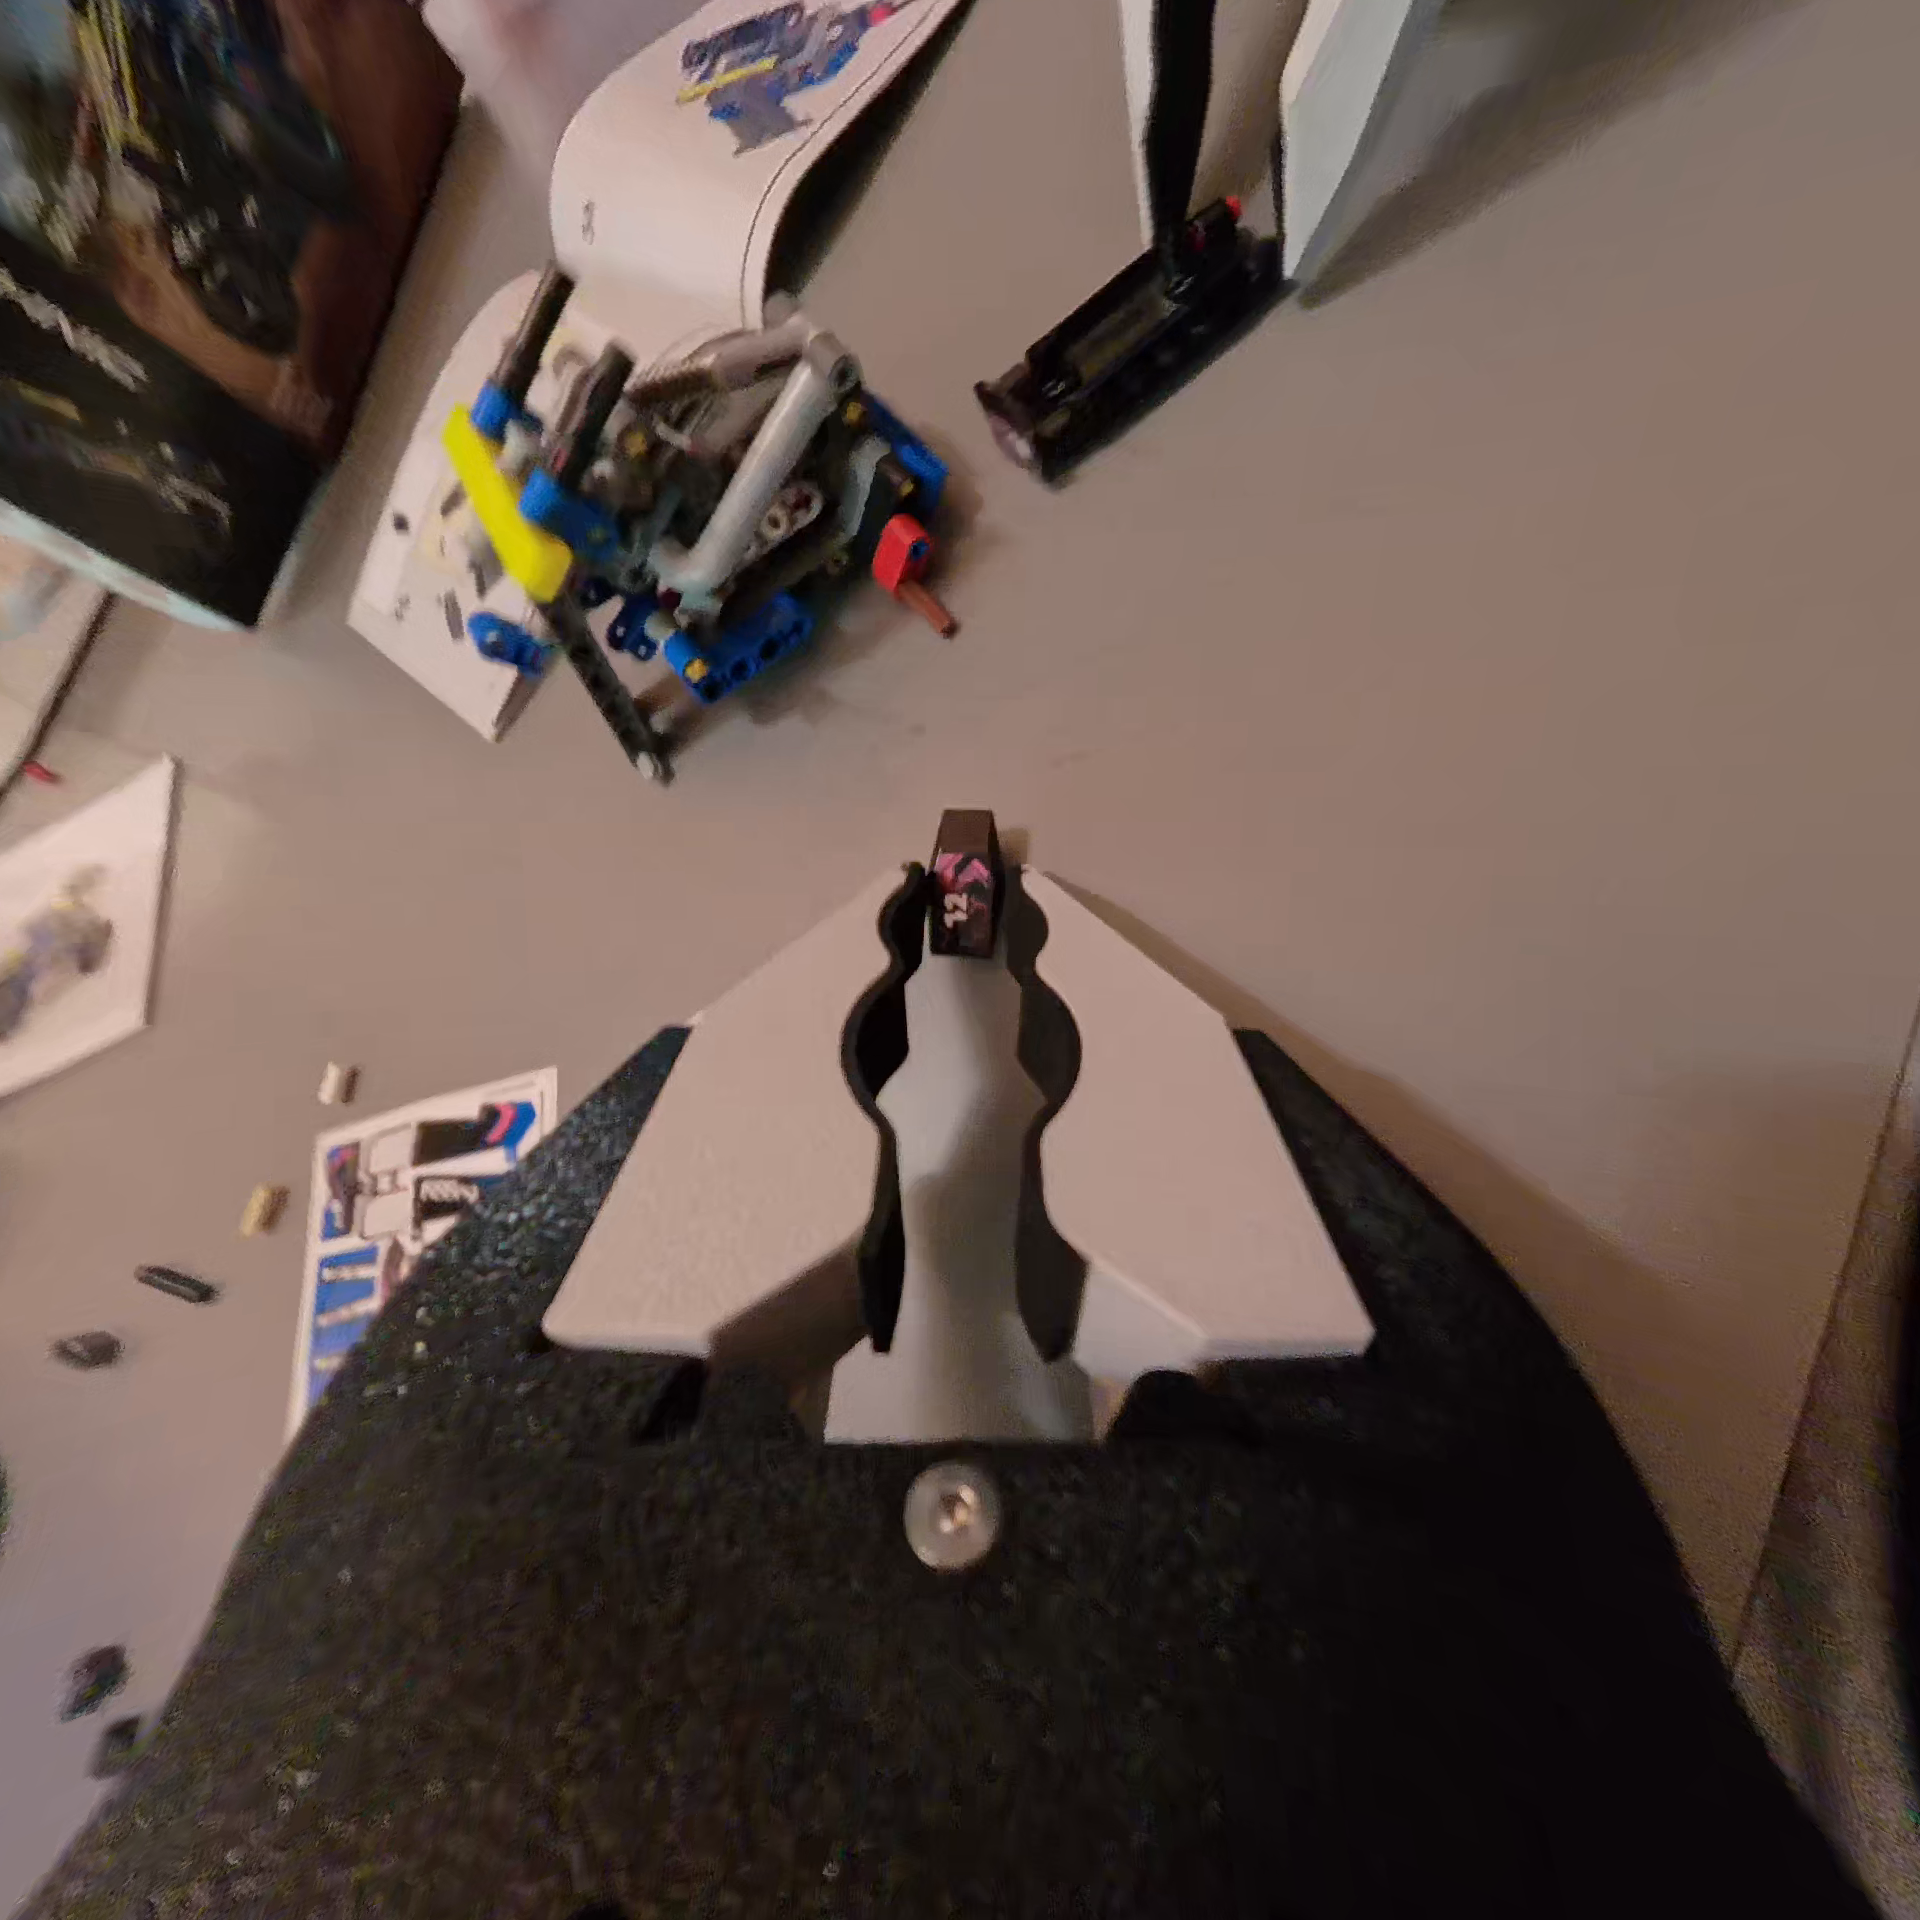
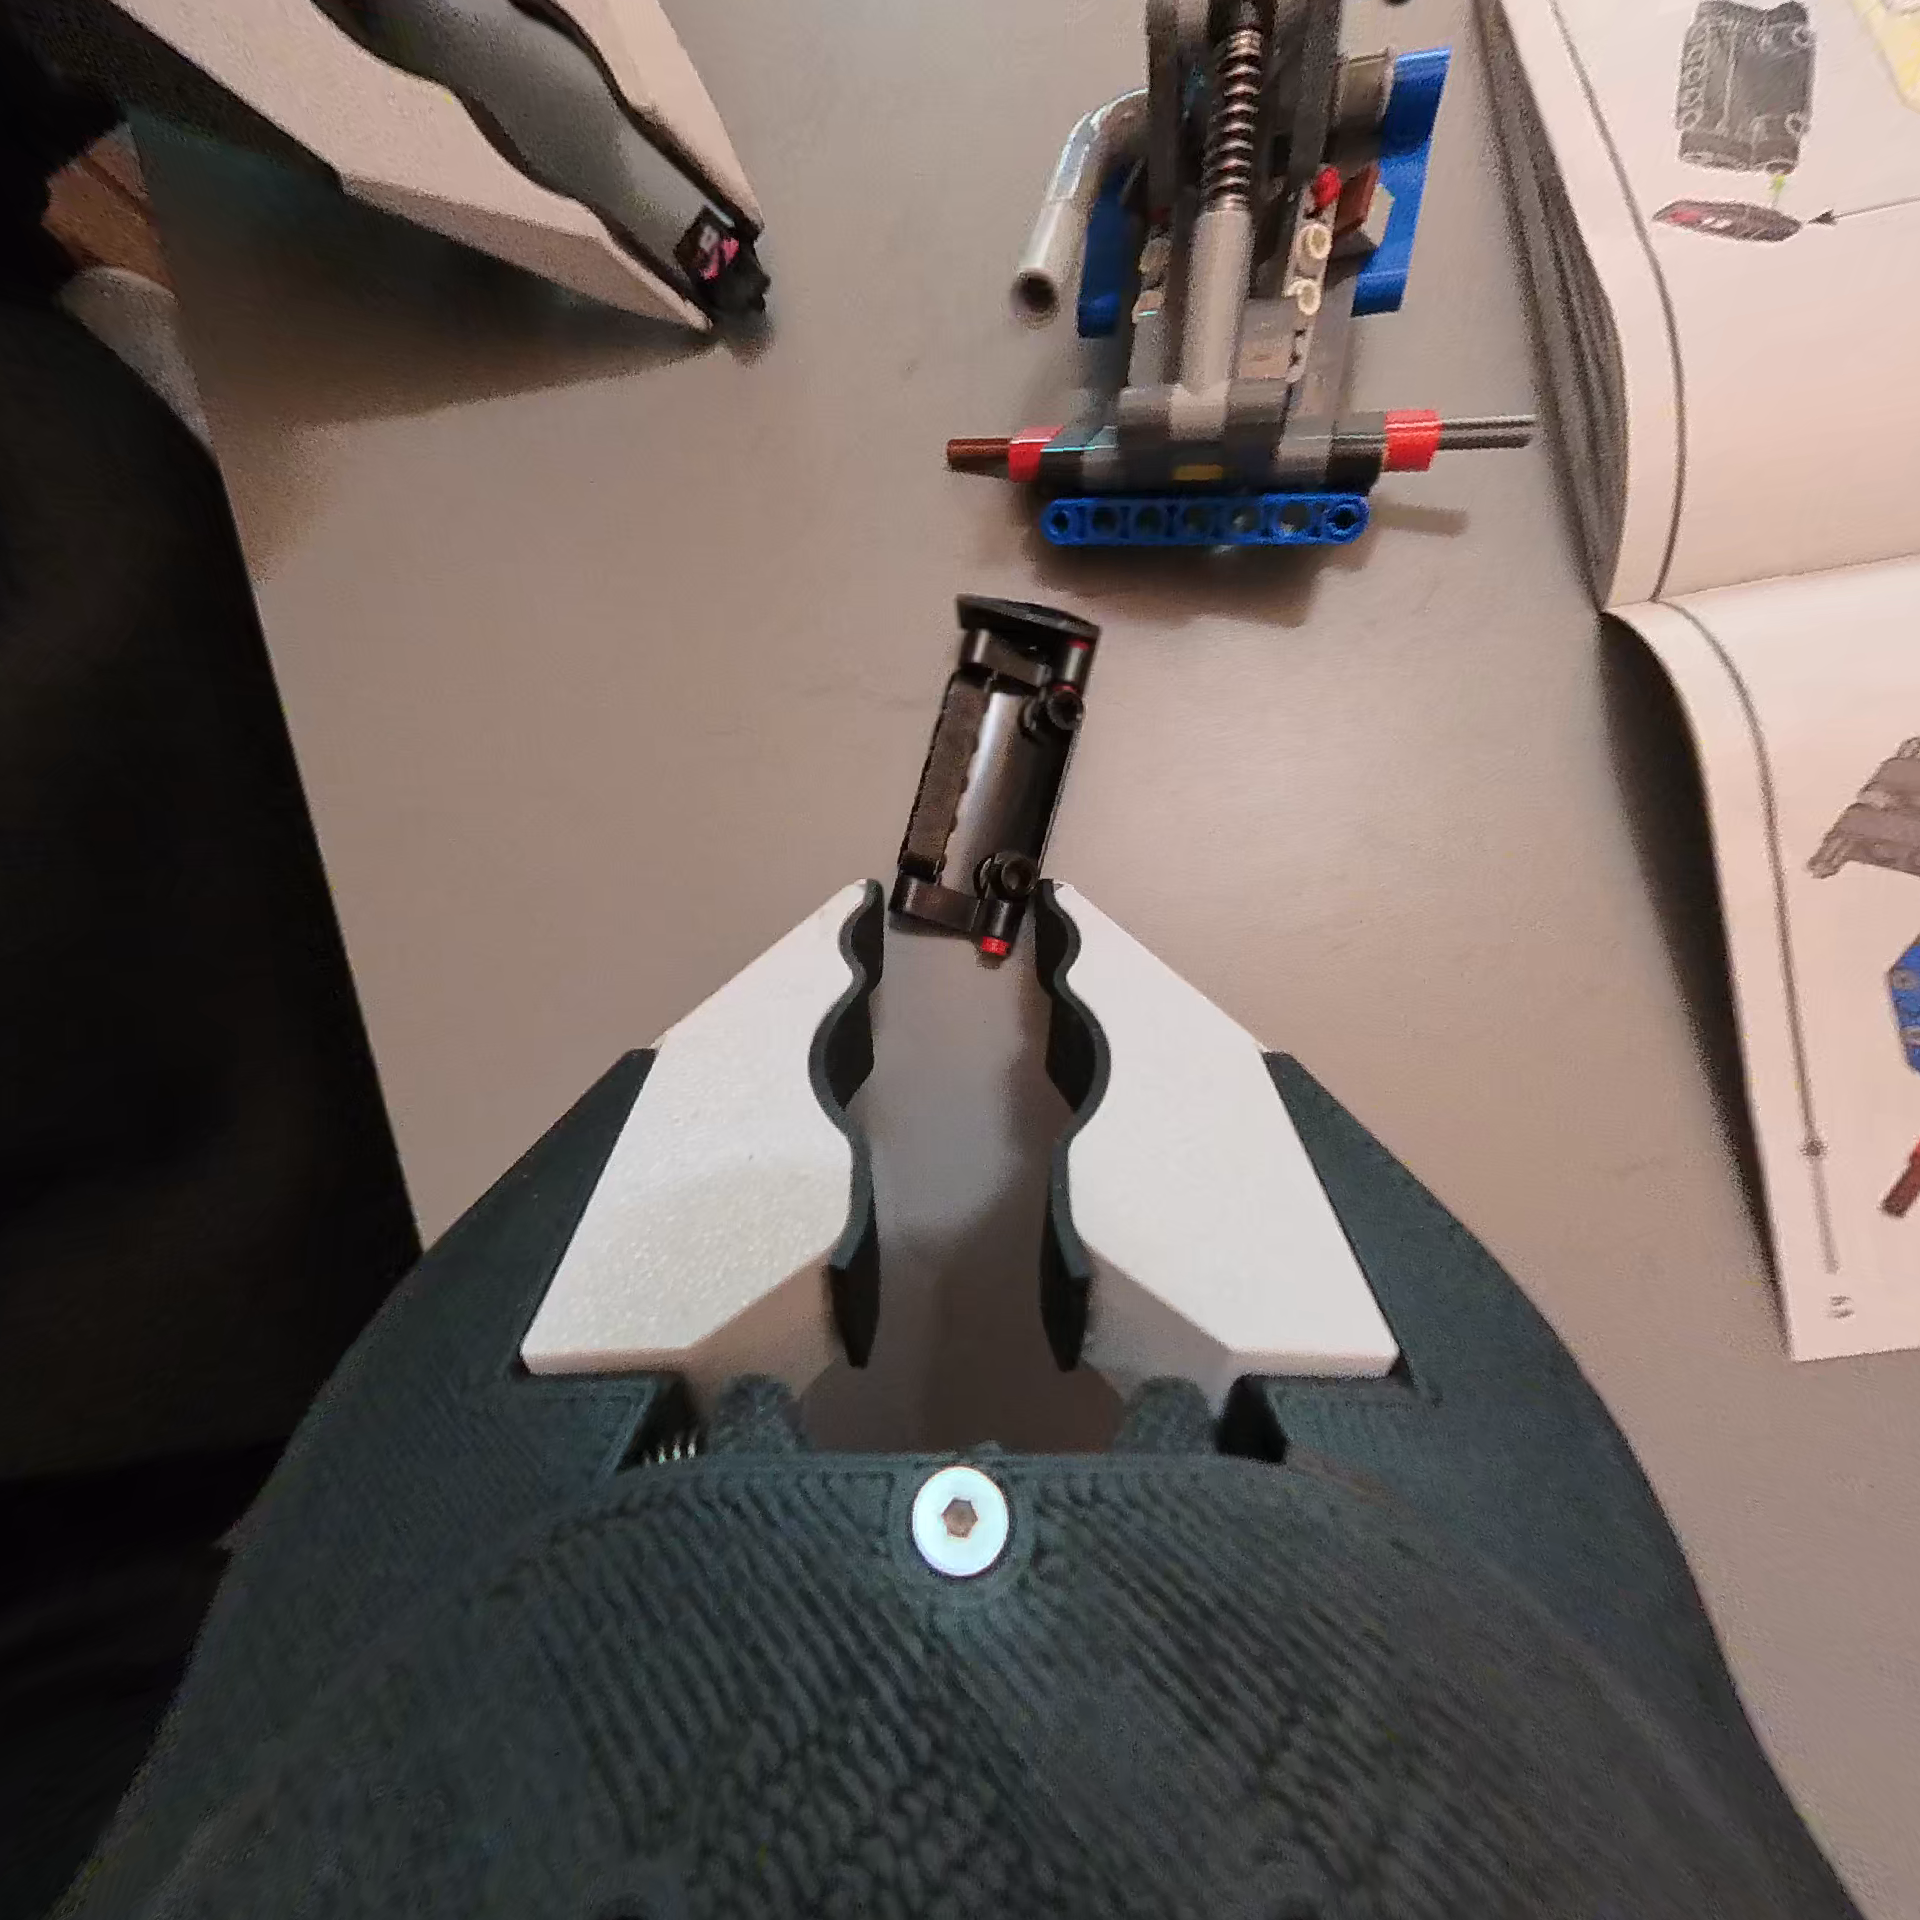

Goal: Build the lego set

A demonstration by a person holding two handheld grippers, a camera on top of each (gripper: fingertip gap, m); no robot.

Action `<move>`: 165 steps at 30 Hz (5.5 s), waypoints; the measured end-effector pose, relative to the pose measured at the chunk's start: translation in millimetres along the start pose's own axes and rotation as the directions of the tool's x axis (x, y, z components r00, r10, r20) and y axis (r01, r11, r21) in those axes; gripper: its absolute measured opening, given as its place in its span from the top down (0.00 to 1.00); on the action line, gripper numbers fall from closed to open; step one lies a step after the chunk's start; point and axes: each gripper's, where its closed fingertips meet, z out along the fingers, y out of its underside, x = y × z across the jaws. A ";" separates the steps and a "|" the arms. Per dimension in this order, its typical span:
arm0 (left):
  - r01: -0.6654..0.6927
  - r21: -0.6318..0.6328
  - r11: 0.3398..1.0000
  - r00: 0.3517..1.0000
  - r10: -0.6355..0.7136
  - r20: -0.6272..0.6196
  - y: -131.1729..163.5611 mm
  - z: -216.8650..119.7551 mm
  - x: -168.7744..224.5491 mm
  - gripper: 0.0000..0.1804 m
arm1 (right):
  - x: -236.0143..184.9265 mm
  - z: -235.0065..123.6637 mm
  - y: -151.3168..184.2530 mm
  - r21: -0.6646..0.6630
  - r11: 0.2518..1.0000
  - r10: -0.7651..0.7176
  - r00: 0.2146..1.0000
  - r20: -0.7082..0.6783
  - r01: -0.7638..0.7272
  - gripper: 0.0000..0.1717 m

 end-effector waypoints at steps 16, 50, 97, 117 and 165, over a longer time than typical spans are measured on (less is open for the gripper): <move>-0.614 0.103 0.782 0.773 0.570 0.280 -75.5 14.5 44.9 0.94 | -39.4 -24.6 -11.0 0.277 0.956 -0.050 0.986 -0.162 0.094 0.83; -0.197 0.154 0.968 0.960 0.222 -0.171 -85.9 35.3 75.8 0.95 | -49.4 -2.6 -10.7 0.218 0.831 -0.457 0.852 -0.256 0.511 0.97; -0.171 0.115 0.978 0.902 0.203 -0.380 -60.3 29.4 68.1 1.00 | -27.9 17.9 -19.0 0.207 0.896 -0.410 0.911 0.038 0.394 0.72; -0.126 -0.270 0.954 0.850 -0.037 -0.526 -59.5 33.4 65.2 1.00 | -35.7 24.0 -22.7 0.193 0.922 -0.348 0.937 0.039 0.335 0.86; 0.017 0.154 0.988 0.877 0.059 -0.476 -71.1 33.5 59.1 1.00 | -33.0 23.9 -24.1 0.193 0.933 -0.313 0.949 0.030 0.302 0.86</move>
